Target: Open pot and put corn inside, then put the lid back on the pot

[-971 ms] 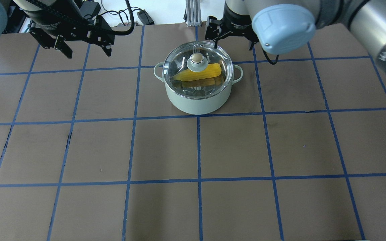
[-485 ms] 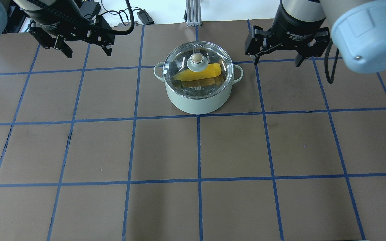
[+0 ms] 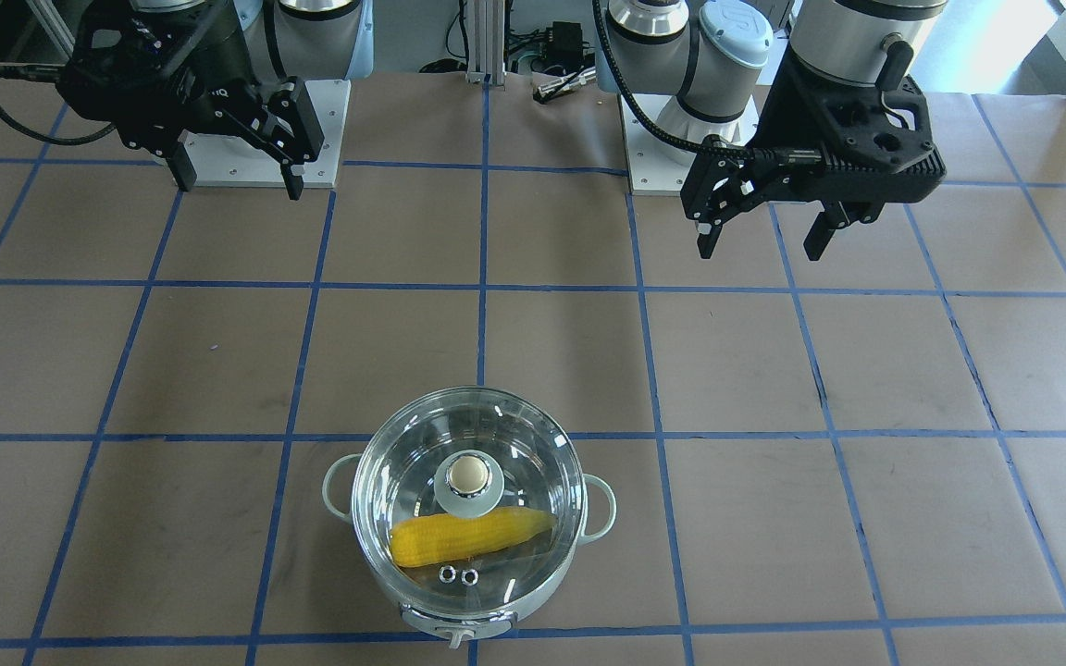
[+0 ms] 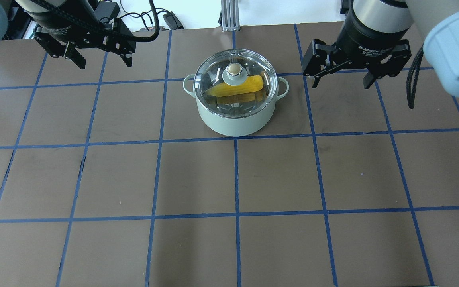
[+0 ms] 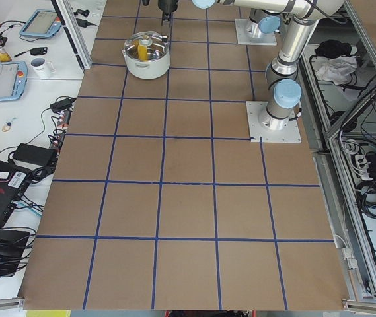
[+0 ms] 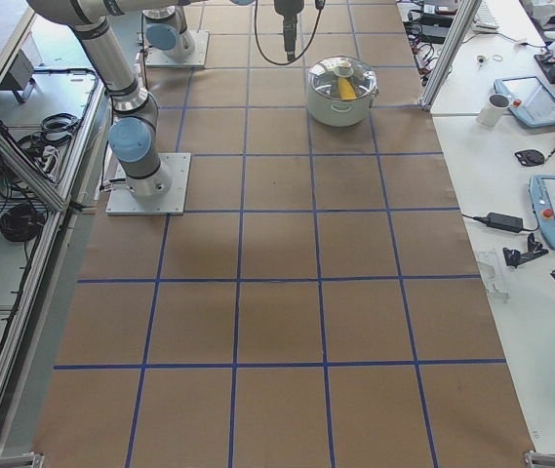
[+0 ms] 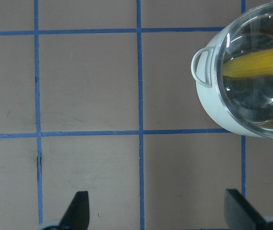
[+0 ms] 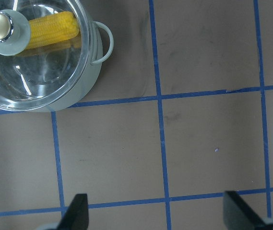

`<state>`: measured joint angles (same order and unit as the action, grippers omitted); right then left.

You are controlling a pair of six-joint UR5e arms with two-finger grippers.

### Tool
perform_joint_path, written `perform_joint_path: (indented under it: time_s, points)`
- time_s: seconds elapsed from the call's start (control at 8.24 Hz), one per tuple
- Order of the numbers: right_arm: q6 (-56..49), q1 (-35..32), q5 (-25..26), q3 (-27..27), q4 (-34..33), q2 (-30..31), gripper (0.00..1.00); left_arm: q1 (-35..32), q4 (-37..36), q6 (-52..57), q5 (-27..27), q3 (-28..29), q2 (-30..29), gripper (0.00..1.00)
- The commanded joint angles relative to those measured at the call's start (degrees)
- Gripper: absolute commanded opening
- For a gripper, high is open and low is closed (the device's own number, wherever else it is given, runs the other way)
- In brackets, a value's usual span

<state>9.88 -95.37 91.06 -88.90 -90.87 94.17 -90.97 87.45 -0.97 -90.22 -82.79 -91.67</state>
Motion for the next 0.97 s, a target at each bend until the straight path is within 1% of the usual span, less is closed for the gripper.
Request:
perform_joint_path:
  time_s: [0.0,0.85]
  points:
    - [-0.1,0.0,0.1,0.0,-0.4,0.0,1.00,0.0,0.0,0.0,0.0,0.0,-0.1,1.00]
    - [-1.6,0.1,0.5,0.0,-0.5,0.0,1.00,0.0,0.0,-0.3,0.0,0.0,-0.3,1.00]
